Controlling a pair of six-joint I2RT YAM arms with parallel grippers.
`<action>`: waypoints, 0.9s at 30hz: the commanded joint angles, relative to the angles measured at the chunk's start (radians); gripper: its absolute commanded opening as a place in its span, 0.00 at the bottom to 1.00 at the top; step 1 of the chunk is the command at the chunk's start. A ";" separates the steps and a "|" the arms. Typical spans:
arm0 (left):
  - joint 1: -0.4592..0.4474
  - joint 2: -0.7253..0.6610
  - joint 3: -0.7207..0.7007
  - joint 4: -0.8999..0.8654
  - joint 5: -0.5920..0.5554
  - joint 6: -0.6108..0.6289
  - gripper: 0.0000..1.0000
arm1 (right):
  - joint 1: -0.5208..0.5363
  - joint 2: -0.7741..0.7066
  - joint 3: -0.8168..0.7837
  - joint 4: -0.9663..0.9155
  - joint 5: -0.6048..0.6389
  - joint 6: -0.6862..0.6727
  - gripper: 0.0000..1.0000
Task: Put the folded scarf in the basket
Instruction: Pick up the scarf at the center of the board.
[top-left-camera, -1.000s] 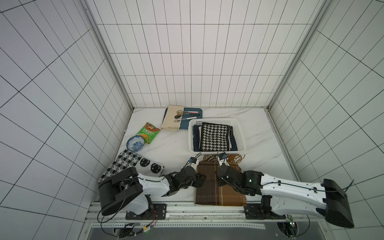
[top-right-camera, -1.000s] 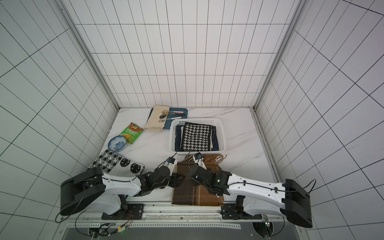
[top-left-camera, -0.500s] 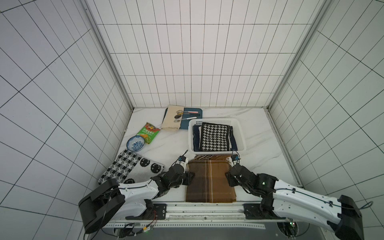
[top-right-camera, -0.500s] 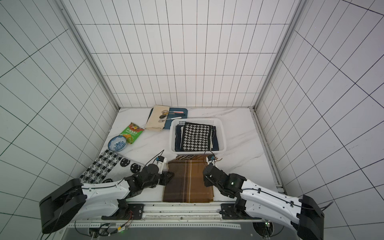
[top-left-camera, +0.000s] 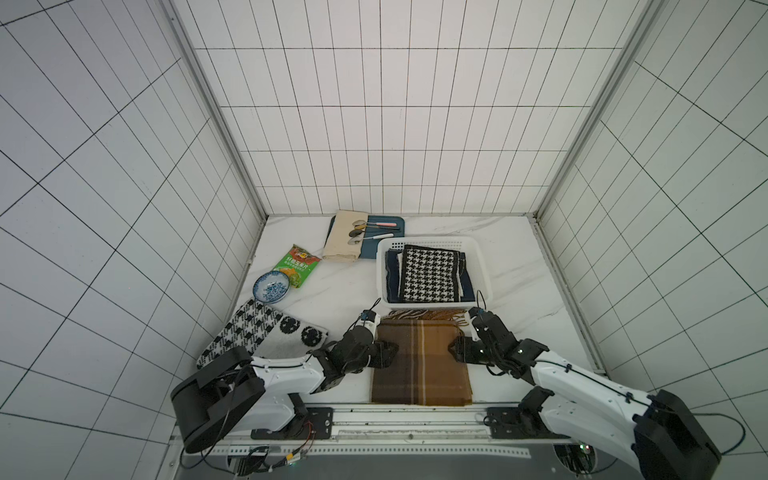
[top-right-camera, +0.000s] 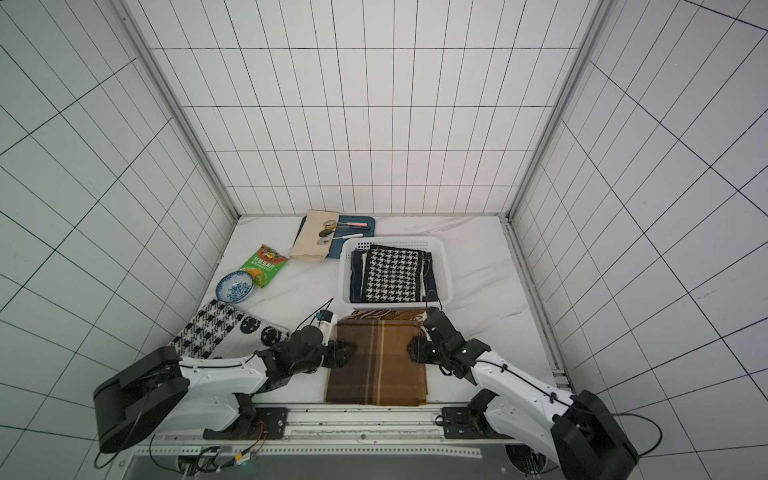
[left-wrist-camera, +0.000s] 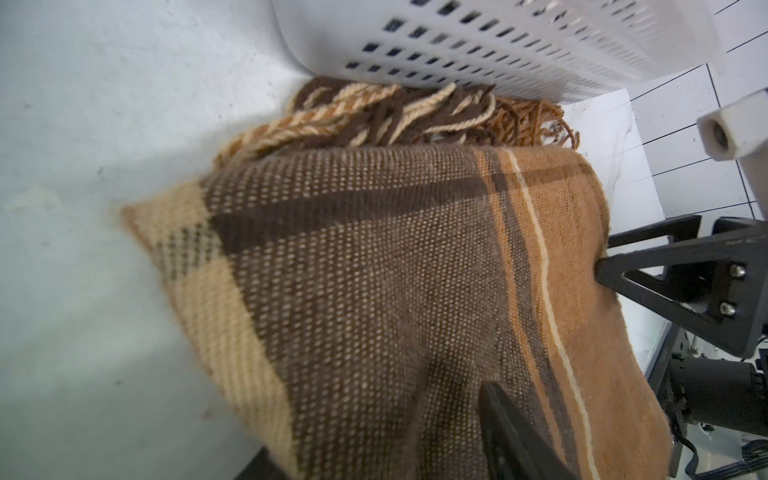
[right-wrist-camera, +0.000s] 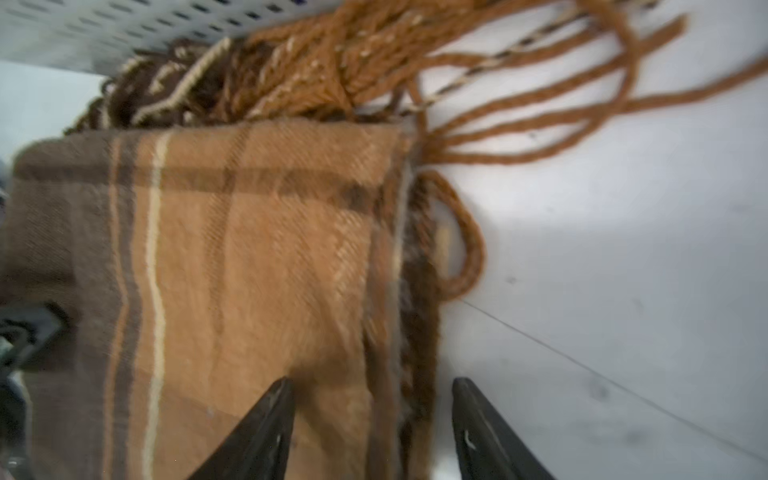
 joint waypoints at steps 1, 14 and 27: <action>-0.005 0.058 -0.019 -0.002 0.011 -0.001 0.60 | -0.010 0.135 -0.054 0.147 -0.138 0.015 0.57; -0.016 -0.001 -0.017 0.040 0.067 -0.003 0.00 | 0.035 0.087 -0.047 0.153 -0.157 0.015 0.07; -0.078 -0.302 0.214 -0.329 -0.030 0.042 0.00 | 0.093 -0.283 0.297 -0.388 0.026 -0.101 0.04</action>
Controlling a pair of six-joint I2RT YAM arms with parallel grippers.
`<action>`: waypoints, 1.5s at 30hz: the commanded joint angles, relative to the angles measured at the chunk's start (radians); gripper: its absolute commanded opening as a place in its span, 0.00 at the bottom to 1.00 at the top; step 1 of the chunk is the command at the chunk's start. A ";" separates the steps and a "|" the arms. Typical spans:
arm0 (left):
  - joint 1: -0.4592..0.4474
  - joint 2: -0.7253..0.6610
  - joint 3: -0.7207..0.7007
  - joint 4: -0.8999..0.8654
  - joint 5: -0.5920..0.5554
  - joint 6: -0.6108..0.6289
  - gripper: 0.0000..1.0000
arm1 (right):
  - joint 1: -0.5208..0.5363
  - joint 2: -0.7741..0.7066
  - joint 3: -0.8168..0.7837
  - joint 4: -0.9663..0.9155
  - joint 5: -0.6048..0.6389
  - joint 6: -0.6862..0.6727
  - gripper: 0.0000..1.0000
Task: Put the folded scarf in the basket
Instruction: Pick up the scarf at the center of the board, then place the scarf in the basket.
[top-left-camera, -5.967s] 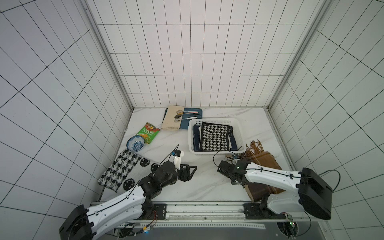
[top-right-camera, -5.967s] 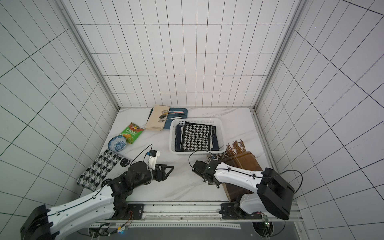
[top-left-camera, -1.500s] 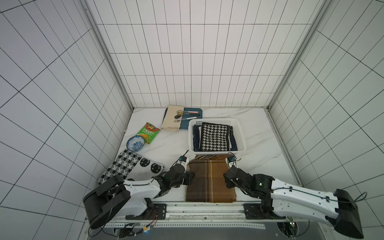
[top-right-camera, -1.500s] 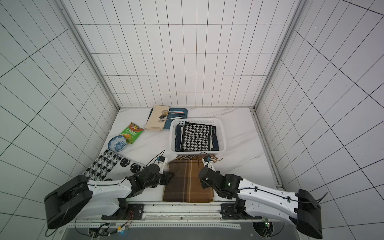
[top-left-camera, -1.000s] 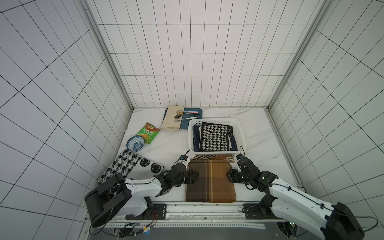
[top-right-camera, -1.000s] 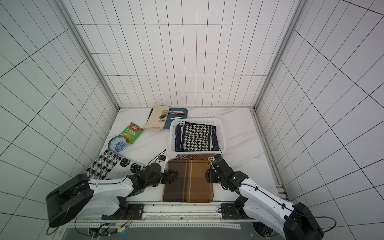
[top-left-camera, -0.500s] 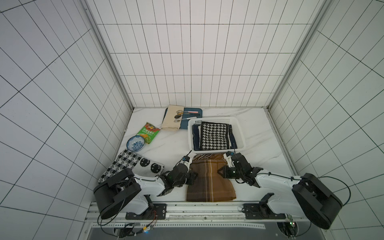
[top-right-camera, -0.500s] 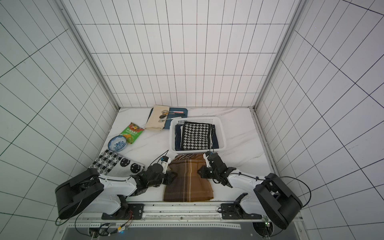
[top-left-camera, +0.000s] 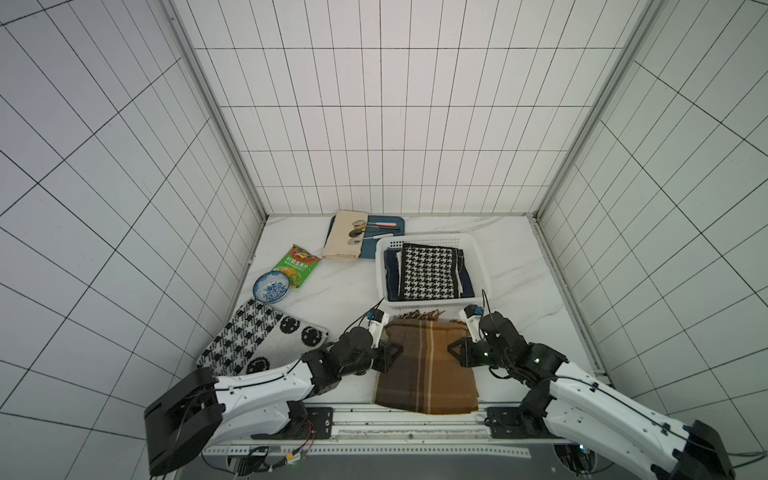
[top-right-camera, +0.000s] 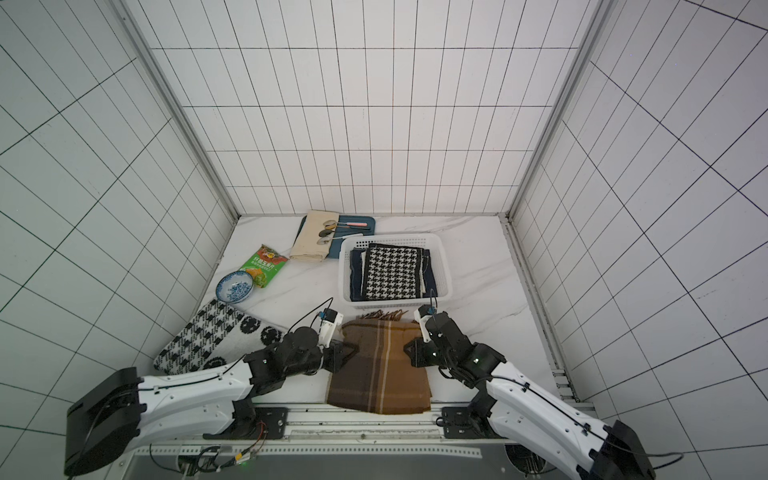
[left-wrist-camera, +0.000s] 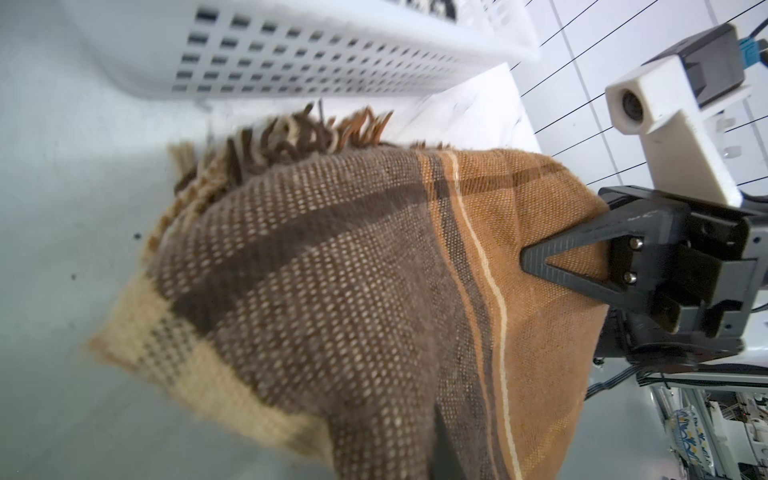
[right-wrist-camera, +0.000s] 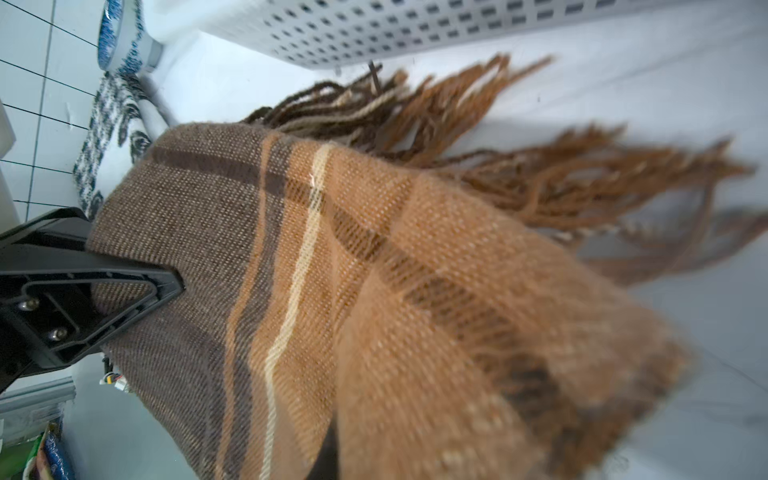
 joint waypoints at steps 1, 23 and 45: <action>0.015 -0.042 0.126 -0.128 -0.083 0.053 0.00 | -0.018 0.028 0.200 -0.165 0.061 -0.098 0.03; 0.356 0.771 0.928 -0.264 0.018 0.206 0.00 | -0.487 0.946 0.996 -0.268 -0.103 -0.453 0.08; 0.418 0.887 0.858 -0.053 0.056 0.125 0.03 | -0.472 1.120 1.069 -0.132 0.076 -0.506 0.26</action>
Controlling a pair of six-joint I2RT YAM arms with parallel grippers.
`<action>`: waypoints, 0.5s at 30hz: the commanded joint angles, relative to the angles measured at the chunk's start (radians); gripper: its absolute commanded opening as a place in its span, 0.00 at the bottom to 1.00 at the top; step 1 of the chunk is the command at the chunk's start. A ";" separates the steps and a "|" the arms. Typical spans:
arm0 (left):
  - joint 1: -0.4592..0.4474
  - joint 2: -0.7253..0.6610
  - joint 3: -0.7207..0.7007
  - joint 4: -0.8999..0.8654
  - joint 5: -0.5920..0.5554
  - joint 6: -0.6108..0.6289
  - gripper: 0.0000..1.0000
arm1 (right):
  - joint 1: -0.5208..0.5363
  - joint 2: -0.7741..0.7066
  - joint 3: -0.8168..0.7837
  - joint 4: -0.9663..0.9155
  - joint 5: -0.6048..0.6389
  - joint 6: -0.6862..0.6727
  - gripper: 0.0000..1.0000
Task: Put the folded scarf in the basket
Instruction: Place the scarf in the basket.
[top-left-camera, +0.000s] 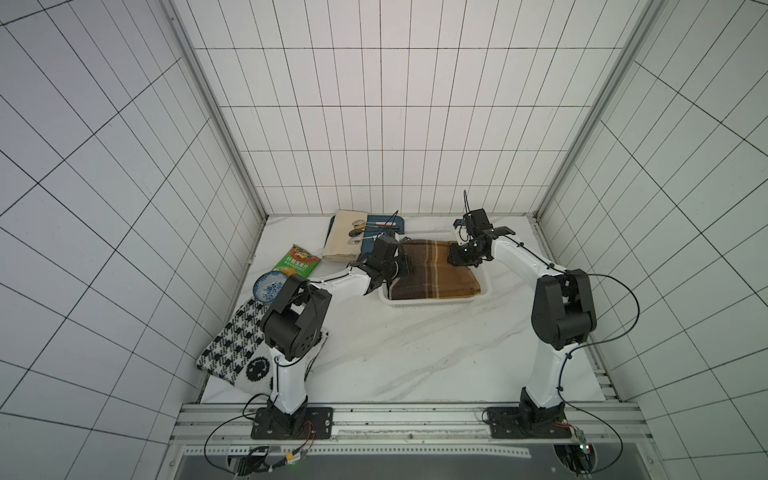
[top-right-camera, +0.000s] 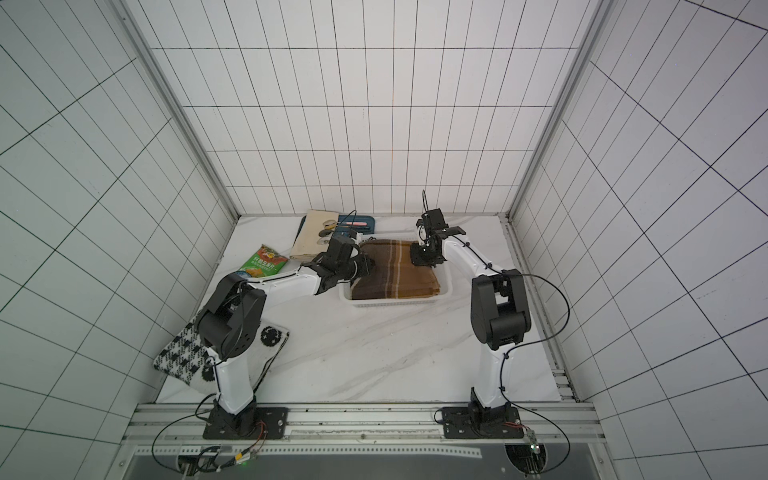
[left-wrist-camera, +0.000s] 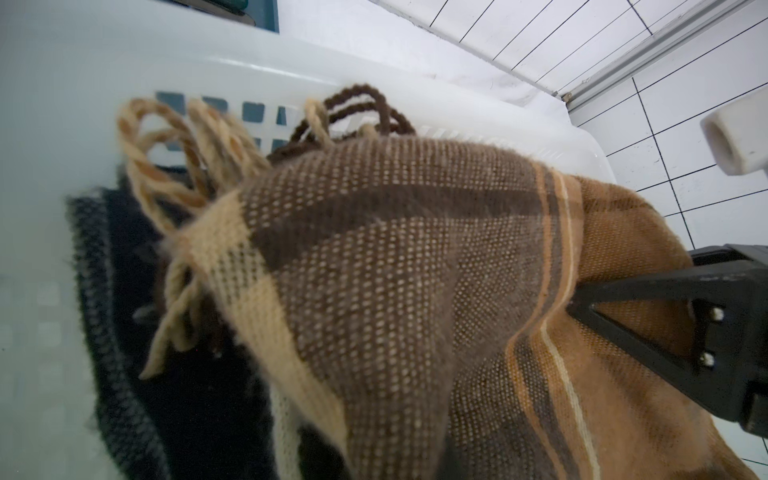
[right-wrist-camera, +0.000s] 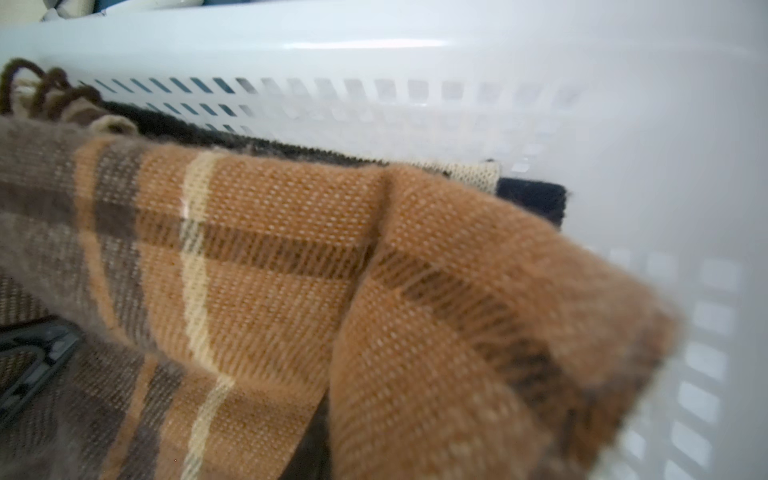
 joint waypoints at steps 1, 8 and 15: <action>0.010 -0.039 -0.030 0.032 -0.013 -0.006 0.03 | 0.019 -0.065 0.007 0.054 0.083 -0.018 0.26; 0.018 -0.062 -0.042 0.016 -0.026 -0.010 0.03 | 0.023 -0.067 0.008 0.094 0.101 -0.013 0.25; 0.028 -0.041 -0.059 0.051 -0.015 -0.032 0.03 | 0.009 0.049 0.064 0.059 0.129 -0.056 0.26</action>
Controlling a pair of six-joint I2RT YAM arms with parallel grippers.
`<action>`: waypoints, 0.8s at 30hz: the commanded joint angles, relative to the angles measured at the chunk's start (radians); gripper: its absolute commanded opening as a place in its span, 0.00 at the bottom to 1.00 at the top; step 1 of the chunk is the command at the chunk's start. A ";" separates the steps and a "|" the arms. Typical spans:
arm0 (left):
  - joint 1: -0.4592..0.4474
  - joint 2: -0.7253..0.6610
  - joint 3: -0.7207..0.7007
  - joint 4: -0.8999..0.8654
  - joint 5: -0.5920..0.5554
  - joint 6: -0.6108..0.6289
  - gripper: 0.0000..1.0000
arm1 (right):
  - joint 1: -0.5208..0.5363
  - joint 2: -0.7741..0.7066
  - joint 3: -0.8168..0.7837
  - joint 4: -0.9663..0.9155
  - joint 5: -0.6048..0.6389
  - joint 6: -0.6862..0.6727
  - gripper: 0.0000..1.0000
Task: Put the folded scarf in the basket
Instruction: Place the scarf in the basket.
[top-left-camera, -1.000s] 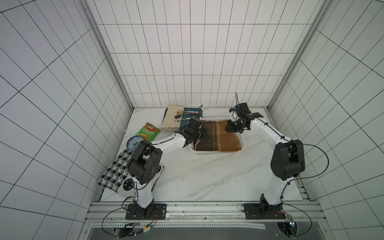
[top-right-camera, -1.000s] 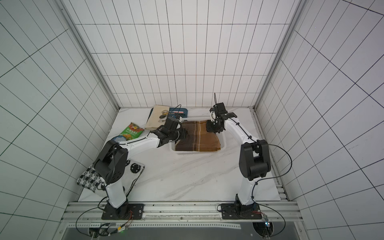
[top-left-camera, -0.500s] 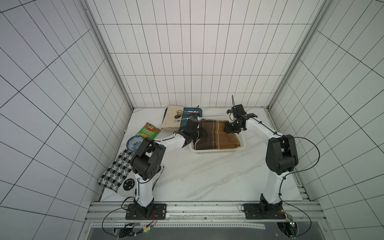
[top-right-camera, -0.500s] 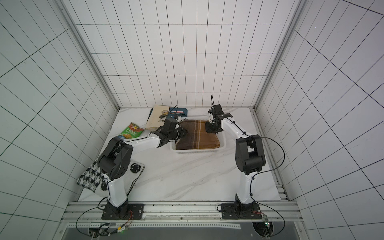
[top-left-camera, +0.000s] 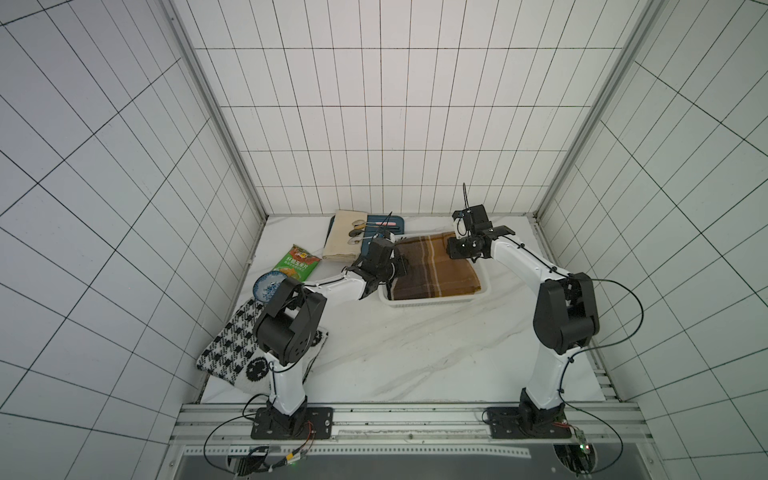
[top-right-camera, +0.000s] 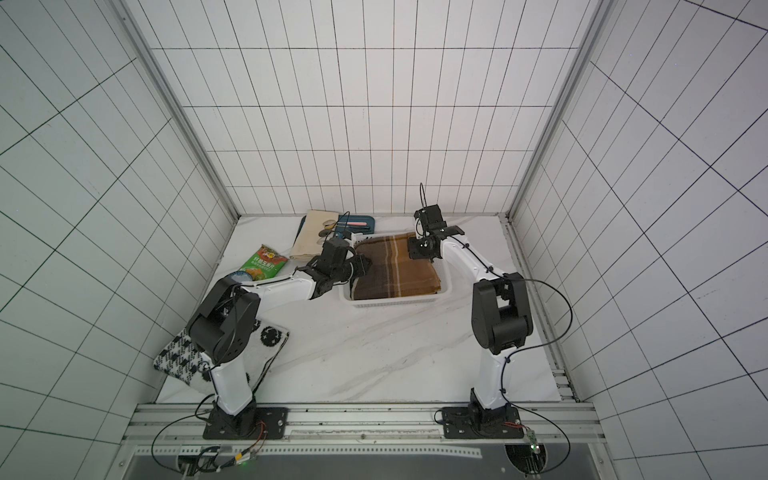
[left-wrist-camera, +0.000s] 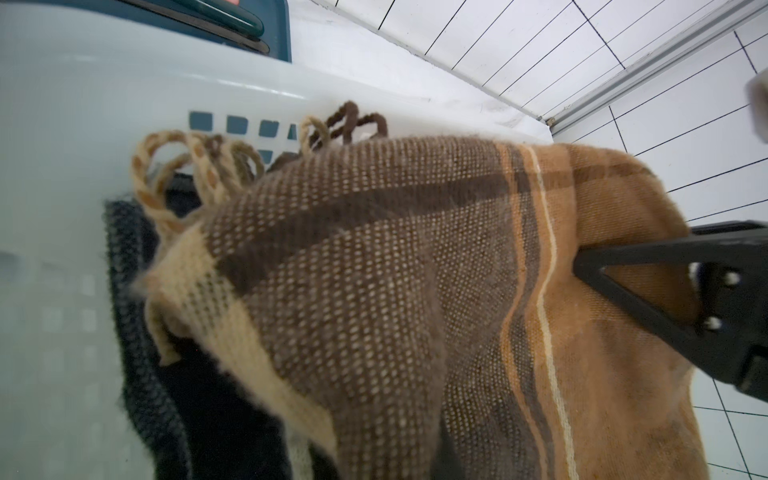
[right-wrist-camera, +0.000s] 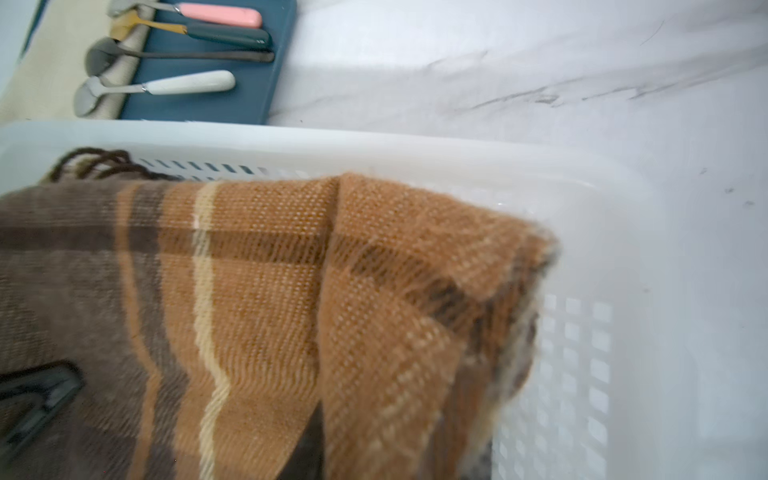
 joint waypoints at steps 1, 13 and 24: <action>0.018 0.023 0.034 -0.047 -0.012 0.001 0.03 | -0.015 0.054 0.044 -0.013 0.052 -0.036 0.27; 0.025 -0.016 0.053 -0.124 -0.017 0.037 0.35 | 0.000 -0.114 -0.064 0.015 0.050 0.027 0.49; 0.027 -0.185 0.015 -0.273 -0.124 0.059 0.56 | 0.043 -0.285 -0.219 -0.022 0.156 0.065 0.52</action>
